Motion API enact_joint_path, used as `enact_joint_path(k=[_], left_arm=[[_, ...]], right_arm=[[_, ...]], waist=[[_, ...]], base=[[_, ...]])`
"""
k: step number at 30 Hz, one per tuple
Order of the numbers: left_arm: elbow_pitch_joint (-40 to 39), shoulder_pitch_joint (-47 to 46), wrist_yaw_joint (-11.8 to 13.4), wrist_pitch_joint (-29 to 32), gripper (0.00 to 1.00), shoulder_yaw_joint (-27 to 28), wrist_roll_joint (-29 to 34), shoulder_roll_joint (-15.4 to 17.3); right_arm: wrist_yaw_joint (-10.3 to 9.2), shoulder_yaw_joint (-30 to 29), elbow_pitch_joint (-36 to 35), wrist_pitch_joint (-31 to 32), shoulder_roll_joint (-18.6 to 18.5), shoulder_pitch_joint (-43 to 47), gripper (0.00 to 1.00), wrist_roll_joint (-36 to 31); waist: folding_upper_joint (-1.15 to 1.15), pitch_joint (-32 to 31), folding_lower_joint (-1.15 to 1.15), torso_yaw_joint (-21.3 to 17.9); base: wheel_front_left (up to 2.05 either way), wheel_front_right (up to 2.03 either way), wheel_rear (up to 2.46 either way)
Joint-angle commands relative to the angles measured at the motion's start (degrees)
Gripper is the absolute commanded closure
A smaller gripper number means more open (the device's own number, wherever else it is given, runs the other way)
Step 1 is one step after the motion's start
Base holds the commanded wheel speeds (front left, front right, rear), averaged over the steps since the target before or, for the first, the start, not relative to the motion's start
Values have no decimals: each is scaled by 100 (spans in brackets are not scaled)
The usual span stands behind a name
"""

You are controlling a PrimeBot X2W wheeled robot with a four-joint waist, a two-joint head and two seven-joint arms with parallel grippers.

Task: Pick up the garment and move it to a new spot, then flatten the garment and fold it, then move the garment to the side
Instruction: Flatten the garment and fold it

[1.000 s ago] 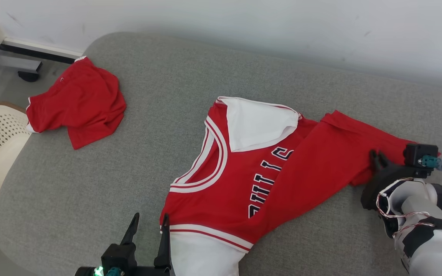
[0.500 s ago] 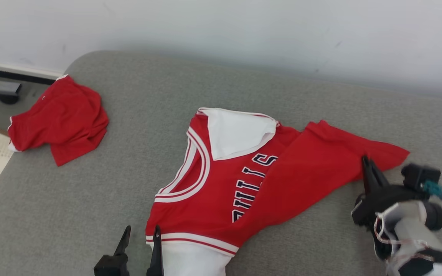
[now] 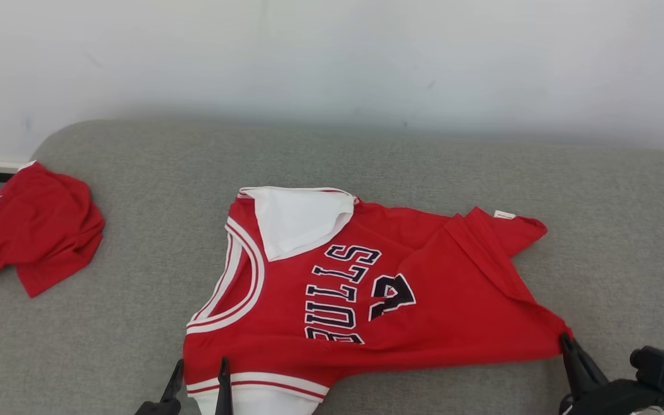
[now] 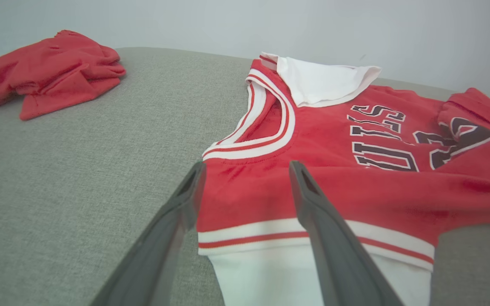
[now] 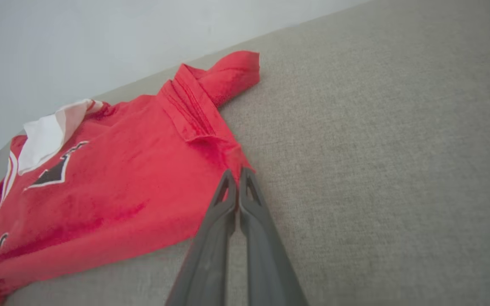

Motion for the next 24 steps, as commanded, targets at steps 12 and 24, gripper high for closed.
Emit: enact_joint_path(k=[12,24], left_arm=[[246,382,-122,-13,0,-9,-33,7],[585,769,-201,255,0,-372,-416,-4]], right_arm=[[-13,-999,-1304,278,738,811,0,-2183],[-13,-1111,-546,200,732,704,0,-2417]], waist=[[0,-144,1,-163],[0,-69,1,-98]], base=[[0,0,0],[0,0,0]])
